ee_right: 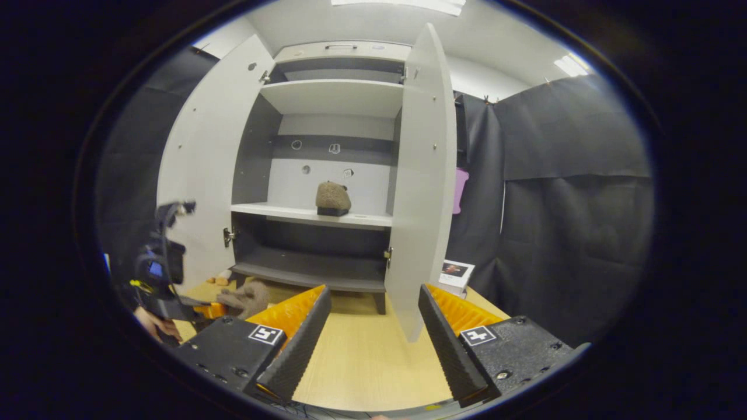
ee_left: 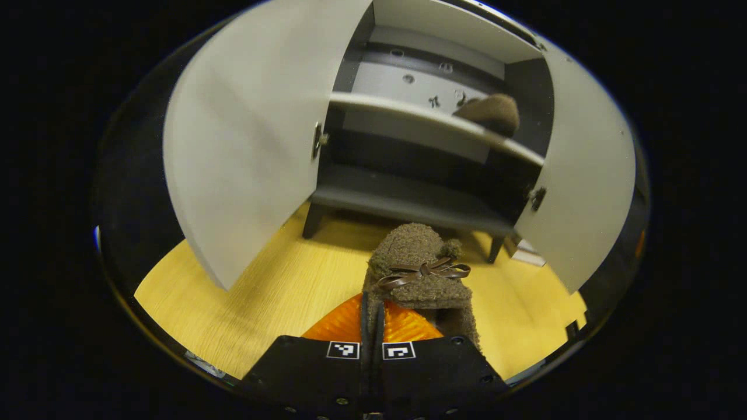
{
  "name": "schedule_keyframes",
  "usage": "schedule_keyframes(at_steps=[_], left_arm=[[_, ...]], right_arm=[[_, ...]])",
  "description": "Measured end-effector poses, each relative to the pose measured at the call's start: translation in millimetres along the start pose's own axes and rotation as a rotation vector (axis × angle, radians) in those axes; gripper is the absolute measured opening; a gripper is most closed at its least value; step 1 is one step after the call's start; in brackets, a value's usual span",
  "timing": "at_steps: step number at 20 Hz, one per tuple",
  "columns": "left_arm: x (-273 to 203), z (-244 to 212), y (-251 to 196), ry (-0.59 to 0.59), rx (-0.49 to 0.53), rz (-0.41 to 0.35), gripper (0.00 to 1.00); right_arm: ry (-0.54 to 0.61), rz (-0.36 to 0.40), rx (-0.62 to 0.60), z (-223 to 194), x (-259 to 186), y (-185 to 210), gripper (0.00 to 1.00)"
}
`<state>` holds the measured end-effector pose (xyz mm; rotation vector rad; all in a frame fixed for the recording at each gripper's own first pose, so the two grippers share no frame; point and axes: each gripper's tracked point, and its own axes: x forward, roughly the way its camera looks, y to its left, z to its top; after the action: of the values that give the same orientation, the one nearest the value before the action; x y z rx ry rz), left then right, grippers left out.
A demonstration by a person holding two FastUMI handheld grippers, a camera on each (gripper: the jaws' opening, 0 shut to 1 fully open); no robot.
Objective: Grab one shoe with the right hand and put it into the shoe cabinet, grab the other shoe with the left hand and put it into the shoe cabinet; then close the right door with the right hand and the left door with the left hand.
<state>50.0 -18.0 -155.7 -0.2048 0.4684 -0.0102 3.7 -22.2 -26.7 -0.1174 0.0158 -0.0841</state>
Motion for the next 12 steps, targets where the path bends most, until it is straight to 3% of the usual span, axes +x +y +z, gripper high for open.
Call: schedule_keyframes(at_steps=[3,6,8,10,12], left_arm=[[-22,104,-37,-0.185,0.060,-0.044,0.00],[-8,196,-61,-0.271,0.010,-0.106,0.00],[20,257,-59,-0.341,0.062,-0.045,0.00],[66,288,-49,-0.278,0.056,0.000,0.00],[113,304,-52,-0.169,0.001,-0.018,0.00]], right_arm=[[-0.007,0.041,0.000,2,4,13,0.99],[-0.023,0.068,0.000,4,0,21,0.95],[-0.039,0.071,-0.006,6,-4,22,0.95],[-0.045,0.066,-0.002,7,-8,20,0.95],[-0.040,0.032,-0.010,6,-9,11,0.95]])
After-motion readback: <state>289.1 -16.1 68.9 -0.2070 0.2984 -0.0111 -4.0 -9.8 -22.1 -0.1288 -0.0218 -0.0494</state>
